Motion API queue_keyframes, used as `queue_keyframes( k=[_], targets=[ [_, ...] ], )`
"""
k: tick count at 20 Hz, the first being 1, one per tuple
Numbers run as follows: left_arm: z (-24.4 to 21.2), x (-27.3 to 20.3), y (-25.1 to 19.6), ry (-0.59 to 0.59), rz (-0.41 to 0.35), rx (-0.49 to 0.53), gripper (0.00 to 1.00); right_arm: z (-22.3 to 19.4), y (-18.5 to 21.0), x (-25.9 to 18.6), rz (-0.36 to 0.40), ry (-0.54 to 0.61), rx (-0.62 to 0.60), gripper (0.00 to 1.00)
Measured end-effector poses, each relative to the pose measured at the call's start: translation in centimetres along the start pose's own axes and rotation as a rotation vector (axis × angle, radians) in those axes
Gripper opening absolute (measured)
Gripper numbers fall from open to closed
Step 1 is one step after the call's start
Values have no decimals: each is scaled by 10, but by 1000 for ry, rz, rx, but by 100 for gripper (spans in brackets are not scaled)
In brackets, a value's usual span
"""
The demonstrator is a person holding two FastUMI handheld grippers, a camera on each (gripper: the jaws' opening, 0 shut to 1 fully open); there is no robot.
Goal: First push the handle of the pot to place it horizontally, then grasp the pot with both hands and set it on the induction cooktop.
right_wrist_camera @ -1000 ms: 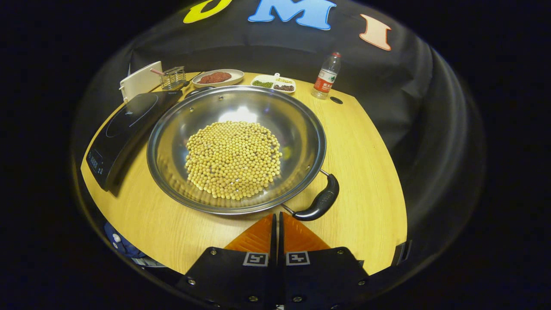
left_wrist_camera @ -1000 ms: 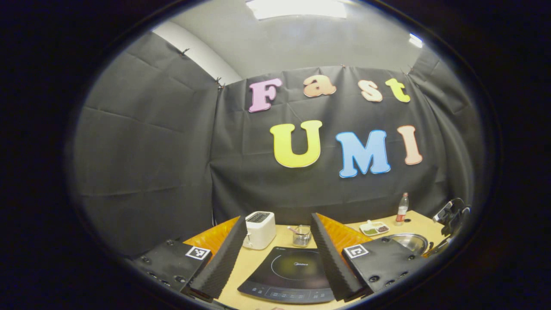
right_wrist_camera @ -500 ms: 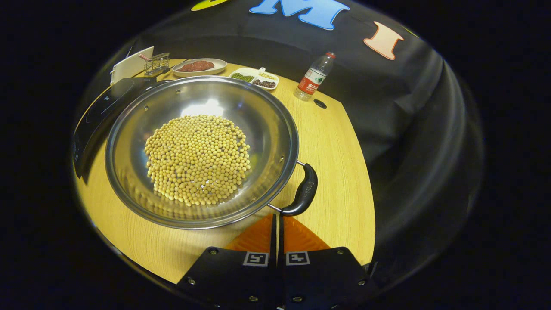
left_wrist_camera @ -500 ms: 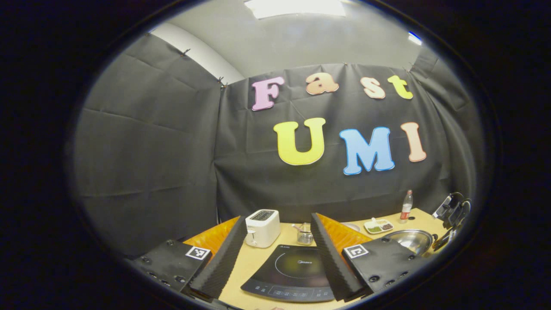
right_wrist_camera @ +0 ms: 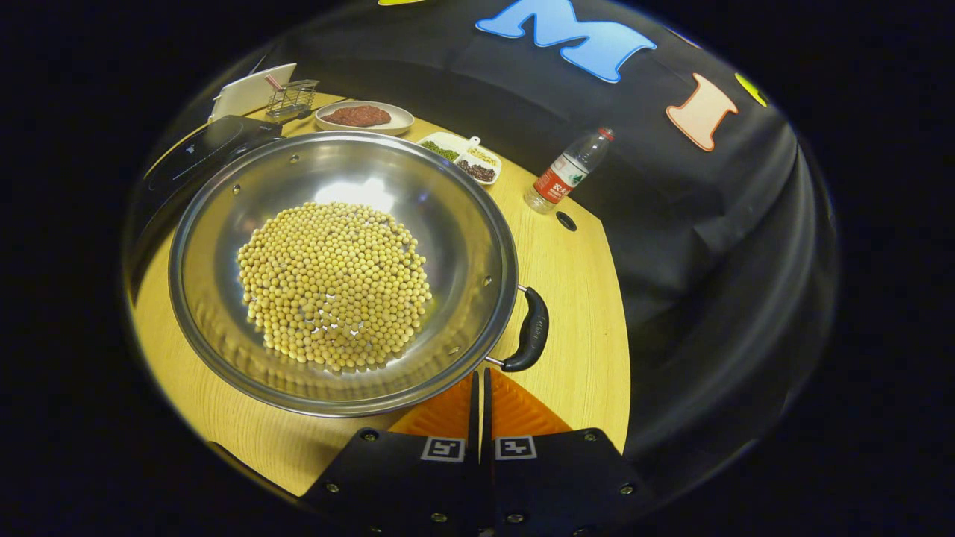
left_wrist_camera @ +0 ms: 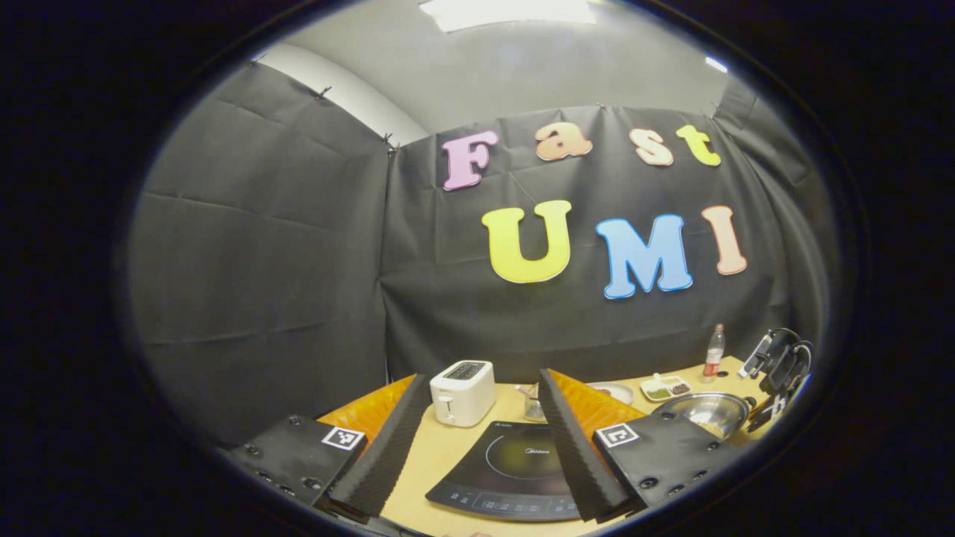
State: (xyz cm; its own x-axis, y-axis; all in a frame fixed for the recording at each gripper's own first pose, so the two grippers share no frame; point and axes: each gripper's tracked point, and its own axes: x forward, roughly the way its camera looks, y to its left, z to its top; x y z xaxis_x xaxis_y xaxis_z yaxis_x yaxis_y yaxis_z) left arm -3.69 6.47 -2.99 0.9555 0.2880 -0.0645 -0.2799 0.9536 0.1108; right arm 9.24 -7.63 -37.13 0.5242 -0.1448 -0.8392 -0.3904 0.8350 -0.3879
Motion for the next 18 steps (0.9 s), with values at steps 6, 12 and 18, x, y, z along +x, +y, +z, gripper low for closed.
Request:
queue_keyframes(
  k=[6,12,18],
  targets=[
    [-2,3,-23,6,-27,-14,99,2,-9,-10,36,-56,75,1],
    [-18,24,-108,32,-156,-47,94,2,-20,-48,119,-180,251,86],
    [-62,41,-183,128,-242,-83,94,11,-26,-65,124,-291,306,97]
  ],
)
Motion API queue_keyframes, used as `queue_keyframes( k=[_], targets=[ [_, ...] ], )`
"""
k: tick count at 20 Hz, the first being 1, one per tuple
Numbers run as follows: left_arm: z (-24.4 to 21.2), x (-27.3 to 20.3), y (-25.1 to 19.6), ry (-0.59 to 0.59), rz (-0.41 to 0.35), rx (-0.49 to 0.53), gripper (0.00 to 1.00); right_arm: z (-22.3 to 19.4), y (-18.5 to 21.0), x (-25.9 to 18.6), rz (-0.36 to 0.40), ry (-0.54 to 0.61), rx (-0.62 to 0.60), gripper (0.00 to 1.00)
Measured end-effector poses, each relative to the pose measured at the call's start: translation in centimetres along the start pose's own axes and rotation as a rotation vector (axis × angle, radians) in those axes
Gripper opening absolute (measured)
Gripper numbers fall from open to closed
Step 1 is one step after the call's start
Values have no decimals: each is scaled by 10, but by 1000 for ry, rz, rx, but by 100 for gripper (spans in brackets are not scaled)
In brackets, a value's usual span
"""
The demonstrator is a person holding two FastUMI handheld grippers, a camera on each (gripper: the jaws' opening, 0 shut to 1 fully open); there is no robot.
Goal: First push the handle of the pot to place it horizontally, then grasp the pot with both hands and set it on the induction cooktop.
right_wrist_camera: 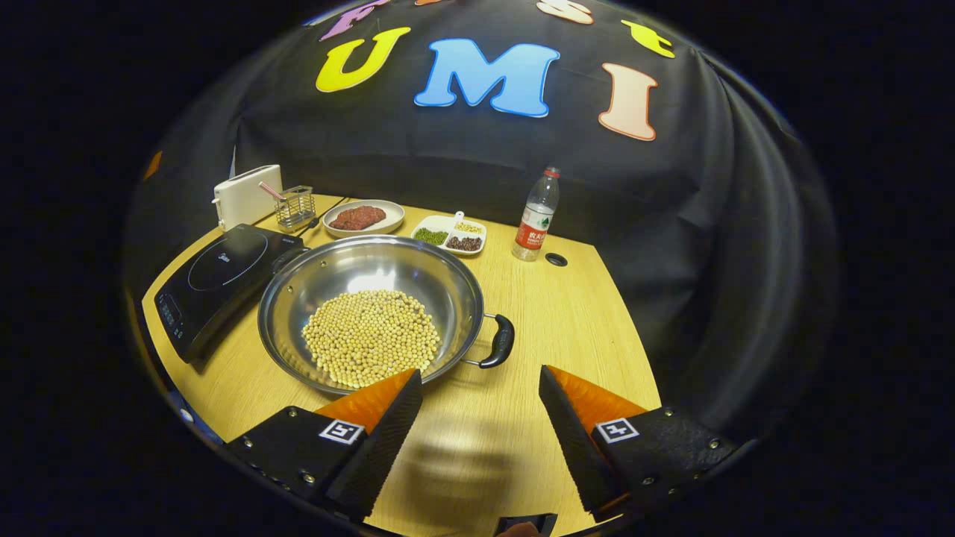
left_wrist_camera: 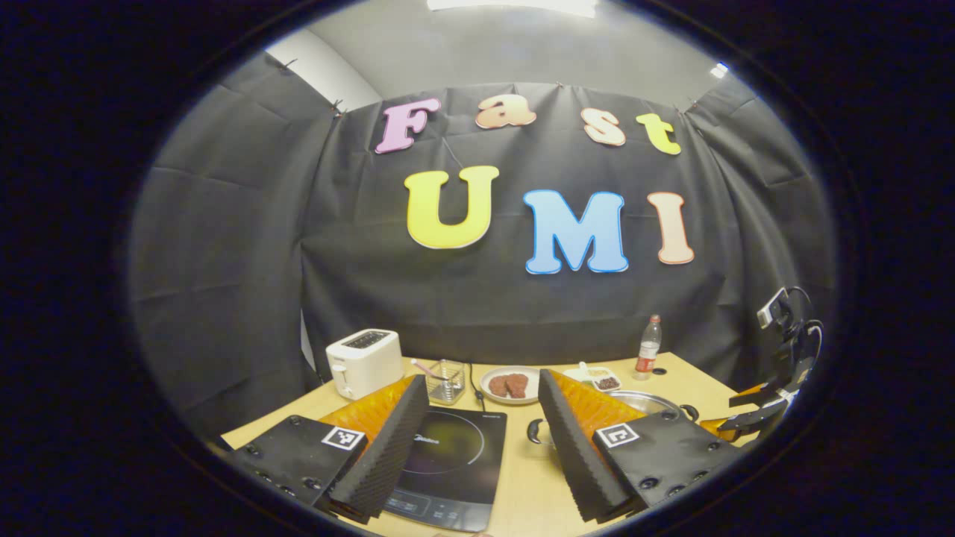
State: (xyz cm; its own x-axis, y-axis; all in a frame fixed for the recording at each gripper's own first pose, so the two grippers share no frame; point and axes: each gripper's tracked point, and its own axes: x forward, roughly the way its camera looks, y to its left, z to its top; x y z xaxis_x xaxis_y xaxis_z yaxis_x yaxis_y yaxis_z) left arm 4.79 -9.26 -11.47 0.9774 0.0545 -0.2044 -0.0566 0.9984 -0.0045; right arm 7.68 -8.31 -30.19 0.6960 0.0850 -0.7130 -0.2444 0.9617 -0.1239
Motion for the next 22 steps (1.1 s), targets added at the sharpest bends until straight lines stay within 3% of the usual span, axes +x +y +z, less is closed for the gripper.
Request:
queue_keyframes(
  k=[7,10,11,17,22],
  targets=[
    [-41,59,-49,107,-116,77,95,13,0,11,-29,-10,109,97],
    [-65,88,-61,166,-160,75,94,18,-4,23,-45,1,127,98],
    [-74,95,-65,187,-176,71,99,20,-6,27,-55,6,137,98],
    [-116,145,-83,295,-261,55,95,23,-6,46,-88,40,205,97],
    [-160,178,-95,405,-318,60,97,18,-7,62,-119,85,235,97]
  ],
)
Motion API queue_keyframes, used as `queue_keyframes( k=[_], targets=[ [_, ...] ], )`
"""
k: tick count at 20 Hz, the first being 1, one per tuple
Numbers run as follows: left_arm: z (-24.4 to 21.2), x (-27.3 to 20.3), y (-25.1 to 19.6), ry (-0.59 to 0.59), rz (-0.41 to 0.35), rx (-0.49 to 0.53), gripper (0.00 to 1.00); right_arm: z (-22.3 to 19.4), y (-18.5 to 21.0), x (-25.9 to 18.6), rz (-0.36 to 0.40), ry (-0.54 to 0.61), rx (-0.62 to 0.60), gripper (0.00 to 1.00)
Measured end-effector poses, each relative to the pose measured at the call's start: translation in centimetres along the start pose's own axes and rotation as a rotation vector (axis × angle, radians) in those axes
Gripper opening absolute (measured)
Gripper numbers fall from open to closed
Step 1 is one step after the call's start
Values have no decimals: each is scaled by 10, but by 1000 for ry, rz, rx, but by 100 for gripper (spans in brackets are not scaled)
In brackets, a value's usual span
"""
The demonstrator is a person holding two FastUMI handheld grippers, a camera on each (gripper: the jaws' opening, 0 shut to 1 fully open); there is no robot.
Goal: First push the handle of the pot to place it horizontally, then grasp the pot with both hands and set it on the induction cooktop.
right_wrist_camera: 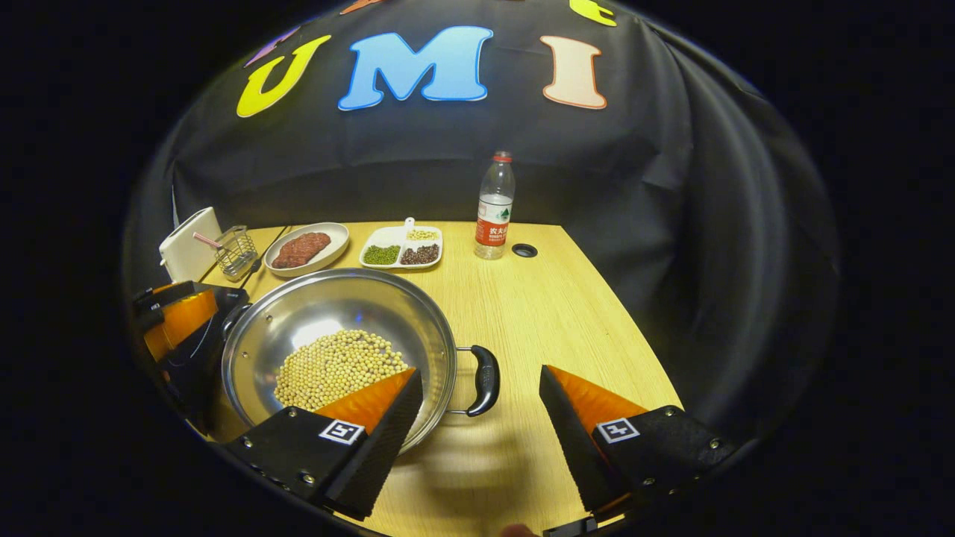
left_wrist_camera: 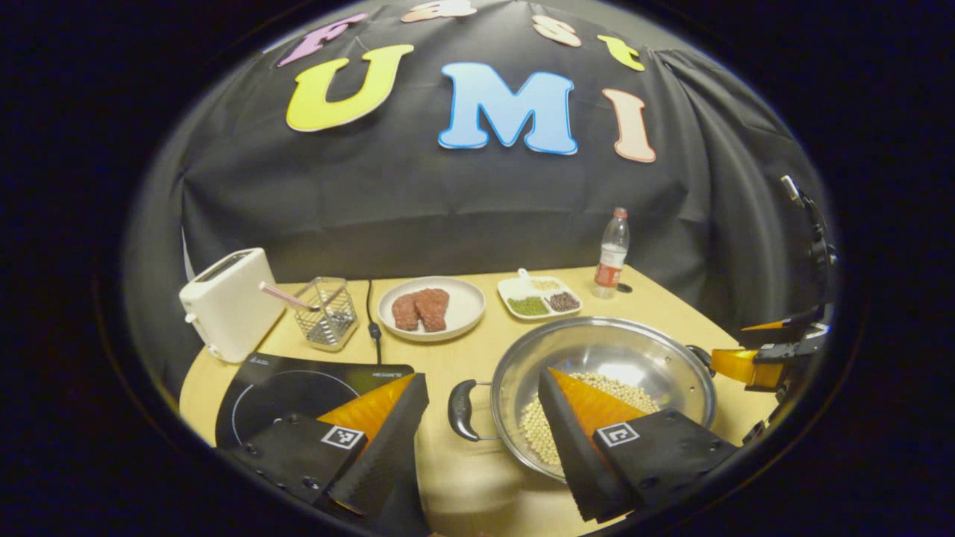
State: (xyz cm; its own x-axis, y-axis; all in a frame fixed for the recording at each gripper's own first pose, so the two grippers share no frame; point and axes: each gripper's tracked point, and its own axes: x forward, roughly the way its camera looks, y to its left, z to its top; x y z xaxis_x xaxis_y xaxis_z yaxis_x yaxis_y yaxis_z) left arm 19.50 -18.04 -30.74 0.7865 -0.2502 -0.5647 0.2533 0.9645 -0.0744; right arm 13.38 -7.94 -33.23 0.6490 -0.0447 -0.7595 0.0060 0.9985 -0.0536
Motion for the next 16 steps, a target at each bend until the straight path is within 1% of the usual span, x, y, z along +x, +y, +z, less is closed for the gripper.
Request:
queue_keyframes(
  k=[1,2,3,6,7,8,9,10,12,14,16],
  targets=[
    [-6,8,2,22,-5,0,95,0,0,3,-4,9,8,97],
    [-10,16,4,37,-12,-2,95,0,1,6,-7,17,16,97],
    [-15,22,5,52,-15,-3,98,-1,3,10,-8,23,24,98],
    [-27,35,10,91,-35,3,98,-3,8,20,-15,39,40,98],
    [-31,41,10,103,-47,3,95,-4,10,23,-12,51,45,97],
    [-35,45,8,118,-59,2,98,-5,12,26,-9,61,50,97],
    [-39,49,9,136,-64,7,95,-7,12,30,-8,72,53,97],
    [-42,52,9,148,-66,9,98,-10,13,33,-9,84,52,97],
    [-50,56,10,181,-61,3,98,-15,14,38,-10,105,50,97],
    [-59,58,7,220,-65,-11,95,-20,15,42,-9,126,46,98],
    [-64,62,2,240,-75,-17,95,-25,14,47,-11,151,48,95]
  ],
)
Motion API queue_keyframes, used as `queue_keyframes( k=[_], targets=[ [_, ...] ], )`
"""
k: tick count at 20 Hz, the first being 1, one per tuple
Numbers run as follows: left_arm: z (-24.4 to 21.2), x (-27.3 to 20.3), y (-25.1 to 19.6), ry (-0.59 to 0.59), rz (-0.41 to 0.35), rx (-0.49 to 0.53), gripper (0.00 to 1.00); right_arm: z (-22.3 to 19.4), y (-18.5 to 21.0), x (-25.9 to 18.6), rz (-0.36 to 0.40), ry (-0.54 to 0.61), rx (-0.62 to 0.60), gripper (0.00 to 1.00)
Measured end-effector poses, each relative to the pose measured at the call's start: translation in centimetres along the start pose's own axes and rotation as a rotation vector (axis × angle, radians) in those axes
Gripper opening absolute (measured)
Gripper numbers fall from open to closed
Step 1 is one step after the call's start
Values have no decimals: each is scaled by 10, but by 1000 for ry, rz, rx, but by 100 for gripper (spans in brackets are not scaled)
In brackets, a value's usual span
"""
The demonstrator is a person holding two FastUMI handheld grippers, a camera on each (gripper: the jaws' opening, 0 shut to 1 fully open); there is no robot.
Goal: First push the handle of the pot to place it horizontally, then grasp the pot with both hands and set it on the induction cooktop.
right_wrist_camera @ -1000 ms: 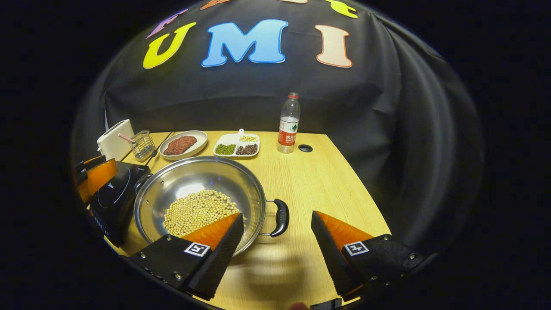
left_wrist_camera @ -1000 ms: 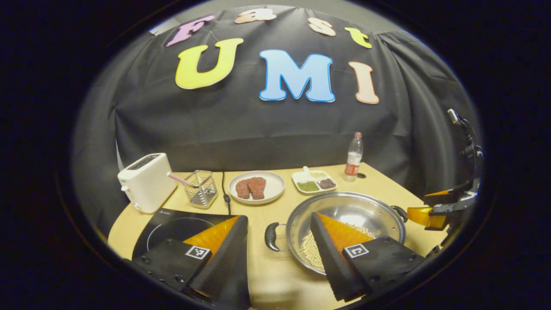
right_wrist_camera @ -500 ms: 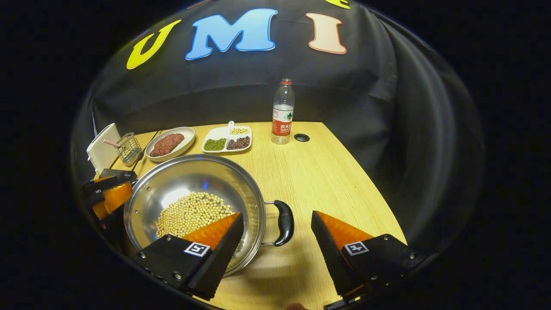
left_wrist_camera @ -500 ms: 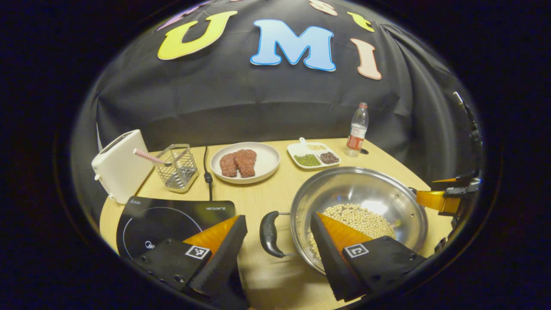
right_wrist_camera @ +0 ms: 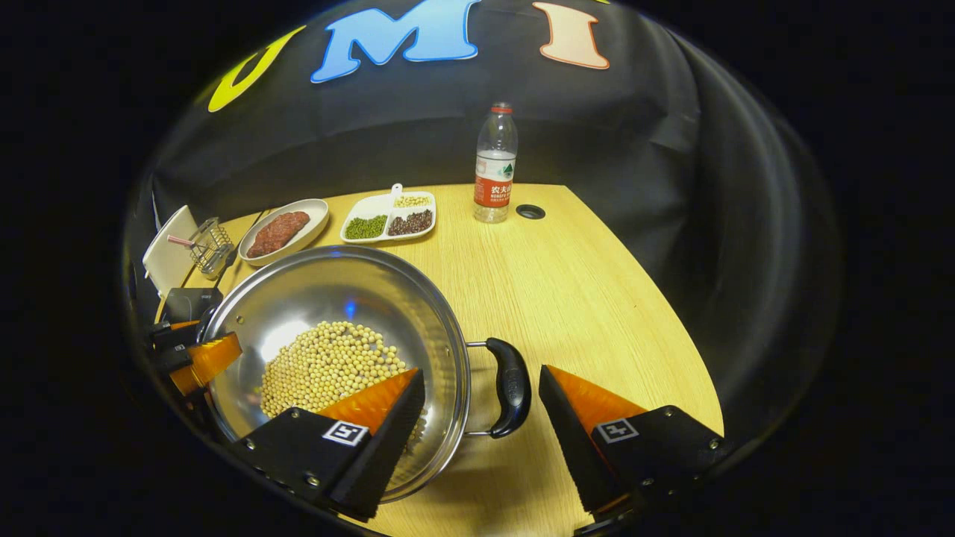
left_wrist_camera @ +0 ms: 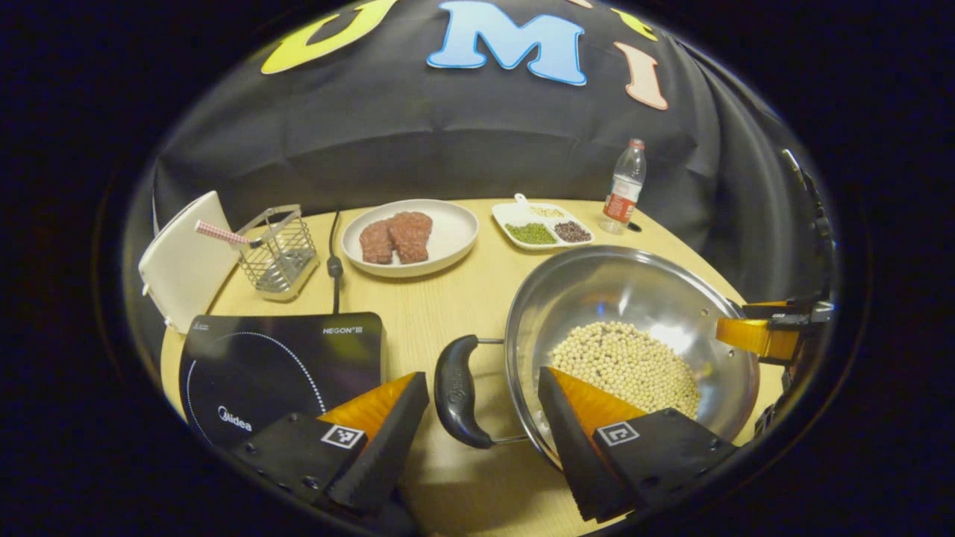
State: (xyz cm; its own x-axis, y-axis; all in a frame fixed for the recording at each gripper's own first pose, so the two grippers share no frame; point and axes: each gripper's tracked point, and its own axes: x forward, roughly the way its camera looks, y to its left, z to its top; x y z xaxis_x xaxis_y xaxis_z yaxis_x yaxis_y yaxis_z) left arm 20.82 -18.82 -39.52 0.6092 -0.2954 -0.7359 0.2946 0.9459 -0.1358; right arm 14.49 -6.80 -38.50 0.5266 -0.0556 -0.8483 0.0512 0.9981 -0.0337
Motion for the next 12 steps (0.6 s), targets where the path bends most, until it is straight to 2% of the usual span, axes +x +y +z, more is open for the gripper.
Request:
queue_keyframes(
  k=[2,3,4,6,8,9,10,11,12],
  targets=[
    [-2,2,-3,18,-5,6,93,2,-5,5,-9,9,26,95],
    [-4,6,-2,35,5,14,94,3,-4,4,-3,18,48,71],
    [-6,9,-3,47,5,16,82,1,-3,5,0,27,67,66],
    [-7,9,-2,77,9,-3,81,0,-3,5,7,42,64,65],
    [-6,10,0,78,18,-43,73,-2,-1,4,7,53,26,61],
    [-3,10,1,74,18,-74,75,-1,-2,3,8,58,3,57],
    [-3,11,2,70,14,-102,66,0,-1,3,7,58,7,52],
    [0,10,2,67,10,-125,68,-2,0,2,10,71,13,46],
    [-1,8,3,66,8,-142,68,-1,0,4,13,64,22,47]
  ],
)
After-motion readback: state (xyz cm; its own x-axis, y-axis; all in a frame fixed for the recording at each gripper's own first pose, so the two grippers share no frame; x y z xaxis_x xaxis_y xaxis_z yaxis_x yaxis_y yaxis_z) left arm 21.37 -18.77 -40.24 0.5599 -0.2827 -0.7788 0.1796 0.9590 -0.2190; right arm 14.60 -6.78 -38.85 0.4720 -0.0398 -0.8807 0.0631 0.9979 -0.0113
